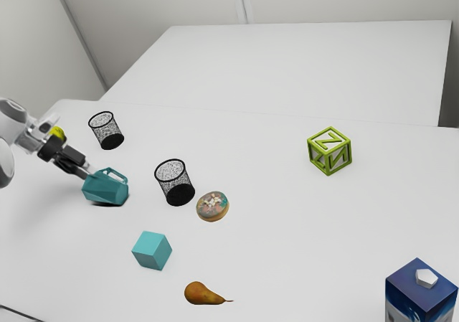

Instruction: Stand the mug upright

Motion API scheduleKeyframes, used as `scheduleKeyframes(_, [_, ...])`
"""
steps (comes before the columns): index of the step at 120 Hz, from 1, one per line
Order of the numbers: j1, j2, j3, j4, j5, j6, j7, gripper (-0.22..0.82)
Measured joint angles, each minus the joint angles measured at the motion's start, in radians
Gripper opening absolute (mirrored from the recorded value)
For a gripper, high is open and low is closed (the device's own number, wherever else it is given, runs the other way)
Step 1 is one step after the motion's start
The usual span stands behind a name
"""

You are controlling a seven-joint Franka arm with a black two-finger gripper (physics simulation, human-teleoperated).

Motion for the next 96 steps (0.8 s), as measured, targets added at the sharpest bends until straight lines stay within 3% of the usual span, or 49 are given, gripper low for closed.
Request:
scheduleKeyframes(32, [0.023,0.024,-0.016,-0.007,-0.057,-0.065,0.127,0.54])
scheduleKeyframes(96, [0.030,0.018,-0.025,-0.011,-0.101,-0.138,0.259,0.18])
